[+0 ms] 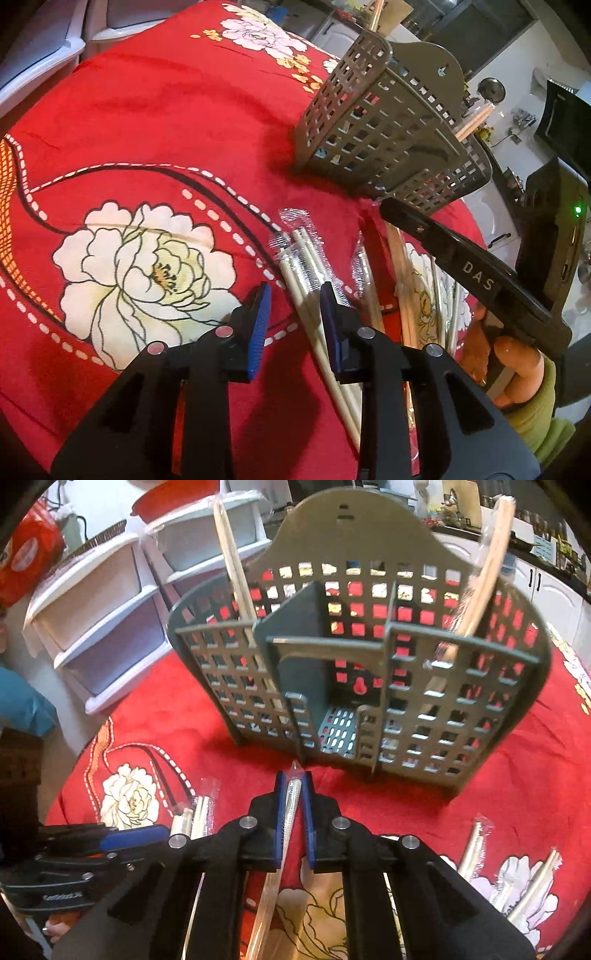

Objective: Organize utensils
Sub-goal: 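Grasp another sleeved chopstick pair with the left gripper while the right gripper grasps one too, then lift both held chopstick pairs and carry them above the grey caddy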

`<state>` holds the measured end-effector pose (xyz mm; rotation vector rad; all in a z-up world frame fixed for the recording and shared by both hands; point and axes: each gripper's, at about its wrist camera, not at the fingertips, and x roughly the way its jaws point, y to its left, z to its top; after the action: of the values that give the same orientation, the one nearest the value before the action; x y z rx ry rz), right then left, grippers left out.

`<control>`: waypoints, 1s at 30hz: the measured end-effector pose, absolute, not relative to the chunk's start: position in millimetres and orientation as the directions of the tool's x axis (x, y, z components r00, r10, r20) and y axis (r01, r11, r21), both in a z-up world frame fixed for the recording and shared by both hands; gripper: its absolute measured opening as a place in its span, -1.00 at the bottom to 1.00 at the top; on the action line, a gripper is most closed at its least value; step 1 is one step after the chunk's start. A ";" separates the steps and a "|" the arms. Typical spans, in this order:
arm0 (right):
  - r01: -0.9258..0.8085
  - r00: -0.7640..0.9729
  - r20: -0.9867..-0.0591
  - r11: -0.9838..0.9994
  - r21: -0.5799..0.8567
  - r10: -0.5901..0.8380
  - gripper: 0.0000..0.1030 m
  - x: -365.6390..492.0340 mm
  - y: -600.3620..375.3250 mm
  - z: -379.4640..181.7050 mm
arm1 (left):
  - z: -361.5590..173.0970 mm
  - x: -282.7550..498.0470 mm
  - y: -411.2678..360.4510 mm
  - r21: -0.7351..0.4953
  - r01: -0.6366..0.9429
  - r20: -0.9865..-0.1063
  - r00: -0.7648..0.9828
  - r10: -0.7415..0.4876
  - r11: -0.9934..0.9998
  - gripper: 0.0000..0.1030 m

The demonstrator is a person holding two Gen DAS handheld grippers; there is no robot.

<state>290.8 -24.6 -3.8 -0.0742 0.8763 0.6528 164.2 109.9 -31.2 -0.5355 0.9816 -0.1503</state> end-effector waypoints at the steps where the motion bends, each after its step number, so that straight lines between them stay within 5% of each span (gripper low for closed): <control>1: -0.561 0.464 -0.729 0.804 0.198 0.503 -0.83 290.2 -26.7 -1.6 | -31.1 165.0 108.4 -0.490 -0.113 -0.753 0.555 -0.355 0.864 -0.63; 14: -0.581 0.488 -0.681 0.785 0.214 0.547 -0.85 281.2 -39.4 18.4 | -25.3 174.7 105.2 -0.448 -0.115 -0.768 0.557 -0.316 0.886 -0.80; 30: -0.613 0.554 -0.561 0.757 0.226 0.615 -0.88 265.6 -67.5 73.0 | 59.3 164.0 116.7 -0.404 -0.048 -0.640 0.728 -0.245 0.913 -0.89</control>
<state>265.6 -67.5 73.0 0.0038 0.6645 0.7258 164.0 116.7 59.3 -0.4144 0.7532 -0.1124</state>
